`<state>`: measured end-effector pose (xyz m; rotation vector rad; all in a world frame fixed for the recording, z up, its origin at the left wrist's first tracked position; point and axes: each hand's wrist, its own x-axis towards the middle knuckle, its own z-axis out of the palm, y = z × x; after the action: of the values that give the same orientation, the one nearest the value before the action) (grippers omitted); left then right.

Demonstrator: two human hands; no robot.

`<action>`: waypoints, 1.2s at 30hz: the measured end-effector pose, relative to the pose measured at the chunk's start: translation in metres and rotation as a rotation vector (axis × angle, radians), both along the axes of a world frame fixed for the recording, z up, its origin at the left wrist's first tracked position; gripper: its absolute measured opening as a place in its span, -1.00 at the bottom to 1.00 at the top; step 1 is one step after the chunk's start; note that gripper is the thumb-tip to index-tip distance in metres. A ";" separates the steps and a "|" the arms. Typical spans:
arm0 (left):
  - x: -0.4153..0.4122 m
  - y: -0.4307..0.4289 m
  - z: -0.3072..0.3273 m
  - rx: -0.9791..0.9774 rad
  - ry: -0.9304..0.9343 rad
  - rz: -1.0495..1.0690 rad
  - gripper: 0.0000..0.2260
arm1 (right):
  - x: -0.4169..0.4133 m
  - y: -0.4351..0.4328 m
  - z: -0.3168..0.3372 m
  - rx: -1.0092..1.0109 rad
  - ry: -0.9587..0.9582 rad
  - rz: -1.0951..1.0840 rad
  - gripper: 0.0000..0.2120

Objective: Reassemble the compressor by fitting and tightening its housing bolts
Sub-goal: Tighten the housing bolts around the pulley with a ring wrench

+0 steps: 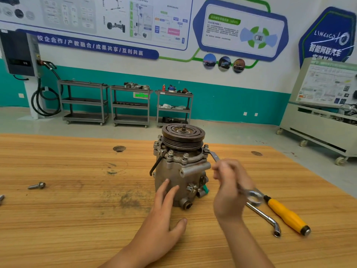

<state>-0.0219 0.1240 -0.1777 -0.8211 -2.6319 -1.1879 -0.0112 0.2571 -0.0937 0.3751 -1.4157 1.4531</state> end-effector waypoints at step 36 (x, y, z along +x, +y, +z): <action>0.000 -0.004 -0.002 0.027 -0.021 -0.019 -0.37 | -0.057 0.090 0.063 -1.020 0.065 0.623 -0.51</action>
<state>-0.0223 0.1202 -0.1792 -0.8353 -2.6242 -1.2400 -0.0685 0.3473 -0.0311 0.1917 -0.3503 2.4153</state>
